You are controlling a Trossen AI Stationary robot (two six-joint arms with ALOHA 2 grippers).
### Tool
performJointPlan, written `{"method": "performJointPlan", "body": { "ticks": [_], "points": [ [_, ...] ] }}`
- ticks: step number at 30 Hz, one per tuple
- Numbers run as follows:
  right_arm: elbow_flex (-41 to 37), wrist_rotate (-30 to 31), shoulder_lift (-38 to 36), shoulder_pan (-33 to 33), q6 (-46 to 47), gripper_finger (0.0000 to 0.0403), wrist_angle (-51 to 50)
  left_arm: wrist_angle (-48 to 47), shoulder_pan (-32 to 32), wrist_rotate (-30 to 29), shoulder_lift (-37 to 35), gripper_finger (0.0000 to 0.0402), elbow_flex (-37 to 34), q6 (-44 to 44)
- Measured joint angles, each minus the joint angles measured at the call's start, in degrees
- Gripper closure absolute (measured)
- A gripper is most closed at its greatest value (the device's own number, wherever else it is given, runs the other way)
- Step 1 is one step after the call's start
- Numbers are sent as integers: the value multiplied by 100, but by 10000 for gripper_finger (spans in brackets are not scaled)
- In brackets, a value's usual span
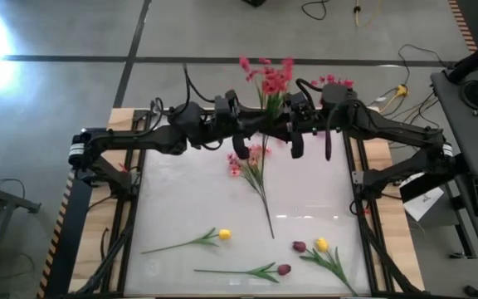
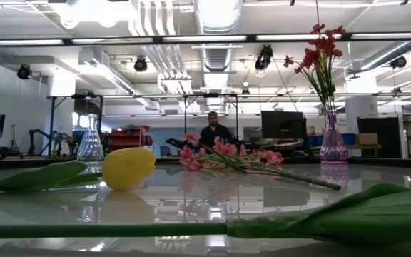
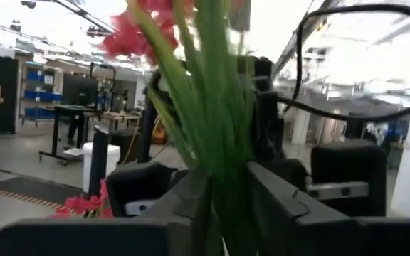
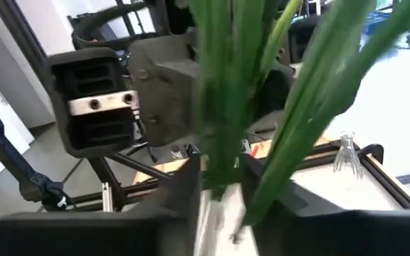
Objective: Sort flowers into vase by color
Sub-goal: Put the left pink flowers into the pink vase
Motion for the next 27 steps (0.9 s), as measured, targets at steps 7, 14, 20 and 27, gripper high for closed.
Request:
{"method": "performJointPlan", "body": {
  "ticks": [7,14,20,27],
  "points": [
    [0,697,-304,0,-170,389,-472,-2356,5,11,-464,261,501,472],
    [0,2924,-1122,-2,-527,389,-1791,-4812,-6,22,-925,238,945,413],
    [0,4599,-1844,-4,-415,390,-2944,-5096,-47,33,-1149,241,864,189],
    [-313,6516,-2277,-239,38,390,-3952,-5005,-59,33,-998,245,836,200]
  ]
}}
